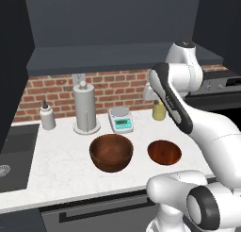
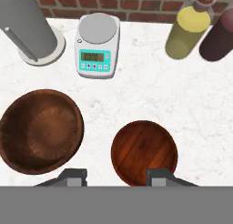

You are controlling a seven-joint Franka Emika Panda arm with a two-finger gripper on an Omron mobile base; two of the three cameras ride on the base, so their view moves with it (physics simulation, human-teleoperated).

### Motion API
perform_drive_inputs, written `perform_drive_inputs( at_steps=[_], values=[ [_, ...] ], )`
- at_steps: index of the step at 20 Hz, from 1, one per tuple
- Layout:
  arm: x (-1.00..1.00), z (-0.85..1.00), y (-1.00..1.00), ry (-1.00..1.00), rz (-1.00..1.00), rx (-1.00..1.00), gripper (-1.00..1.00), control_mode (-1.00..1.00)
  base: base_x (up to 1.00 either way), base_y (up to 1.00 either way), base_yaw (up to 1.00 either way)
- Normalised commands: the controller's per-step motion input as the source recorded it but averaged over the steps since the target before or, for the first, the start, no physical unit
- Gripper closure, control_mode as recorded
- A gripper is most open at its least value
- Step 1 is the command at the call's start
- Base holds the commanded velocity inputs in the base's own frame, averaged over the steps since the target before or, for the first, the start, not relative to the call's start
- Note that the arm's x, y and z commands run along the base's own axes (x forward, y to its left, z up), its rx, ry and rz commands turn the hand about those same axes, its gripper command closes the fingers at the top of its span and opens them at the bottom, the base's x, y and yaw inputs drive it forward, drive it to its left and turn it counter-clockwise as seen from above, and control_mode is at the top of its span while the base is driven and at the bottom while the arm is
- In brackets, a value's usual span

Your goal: Pick up the bowls on the counter and stack them on top of one another in the open cabinet. Place the smaller bowl on top of the larger bowl.

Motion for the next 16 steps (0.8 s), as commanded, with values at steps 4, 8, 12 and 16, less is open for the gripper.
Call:
perform_drive_inputs(
  at_steps=[4,8,12,16],
  values=[
    [-0.19,0.0,0.0,-0.04,0.0,0.0,-1.0,-1.0,0.0,0.0,0.0],
    [-0.64,-0.12,-0.09,-0.02,0.0,0.04,-1.0,-1.0,0.0,0.0,0.0],
    [-0.83,-0.24,-0.38,-0.01,-0.06,0.12,-1.0,-1.0,0.0,0.0,0.0],
    [-0.75,-0.22,-0.3,0.0,-0.06,0.03,-1.0,-1.0,0.0,0.0,0.0]
  ],
)
